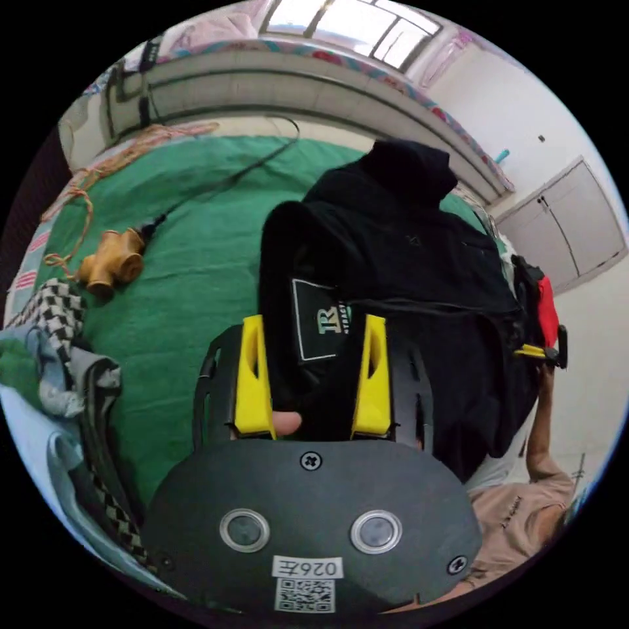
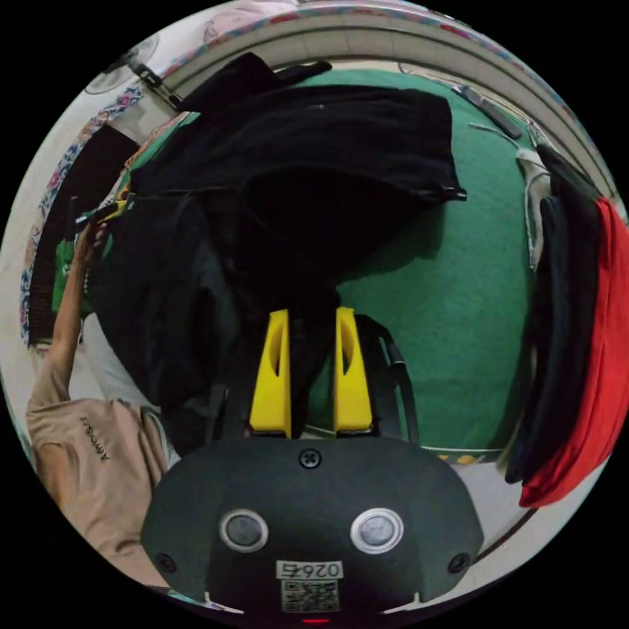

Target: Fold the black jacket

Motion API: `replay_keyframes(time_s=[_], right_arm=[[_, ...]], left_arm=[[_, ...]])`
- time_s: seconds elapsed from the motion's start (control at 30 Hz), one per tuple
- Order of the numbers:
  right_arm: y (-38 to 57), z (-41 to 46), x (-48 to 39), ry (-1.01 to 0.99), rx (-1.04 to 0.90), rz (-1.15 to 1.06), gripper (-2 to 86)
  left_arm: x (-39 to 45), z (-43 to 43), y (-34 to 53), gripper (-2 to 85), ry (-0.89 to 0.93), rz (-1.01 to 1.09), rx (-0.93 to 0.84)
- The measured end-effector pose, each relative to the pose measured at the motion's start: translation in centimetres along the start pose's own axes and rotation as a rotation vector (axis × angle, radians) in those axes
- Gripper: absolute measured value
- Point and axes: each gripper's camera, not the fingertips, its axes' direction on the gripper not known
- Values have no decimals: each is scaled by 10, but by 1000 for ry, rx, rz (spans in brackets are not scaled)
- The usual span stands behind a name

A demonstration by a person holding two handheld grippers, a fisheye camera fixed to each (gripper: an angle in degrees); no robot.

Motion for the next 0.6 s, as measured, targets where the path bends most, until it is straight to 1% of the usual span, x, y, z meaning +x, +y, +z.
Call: replay_keyframes(time_s=[0.03,0.07,0.1,0.13,0.17,0.2,0.23,0.27,0.3,0.37,0.4,0.43,0.5,0.57,0.6], right_arm=[[9,-7,7,25,25,33,24],[28,-19,20,36,58,72,2],[50,-28,37,47,84,140,-6],[61,-33,45,103,92,195,-6],[82,-43,57,288,78,297,-8],[101,-57,64,395,112,366,-7],[108,-67,66,394,155,385,-7],[117,-86,67,314,272,375,-5],[115,-103,67,201,384,337,-1],[93,-117,69,74,485,275,13],[67,-121,71,18,504,229,30],[52,-121,72,3,508,206,38],[-13,-114,80,-2,484,155,64],[-60,-106,92,1,467,157,81],[-87,-98,101,25,449,178,93]], left_arm=[[15,-4,2,118,-143,86,16],[21,-7,4,71,-152,124,3],[22,-10,5,67,-159,140,-5],[22,-18,10,58,-174,176,-1],[14,-30,15,33,-164,172,22],[9,-38,18,21,-152,163,44],[-3,-55,24,17,-161,120,109],[-13,-72,28,25,-178,84,193],[-17,-80,28,36,-171,64,239],[-26,-99,15,115,-26,78,366],[-26,-100,7,129,17,87,383],[-24,-99,-10,157,68,101,397],[-15,-88,-43,208,48,132,362],[-2,-61,-92,271,-40,167,243],[0,-52,-104,282,-65,175,206]])
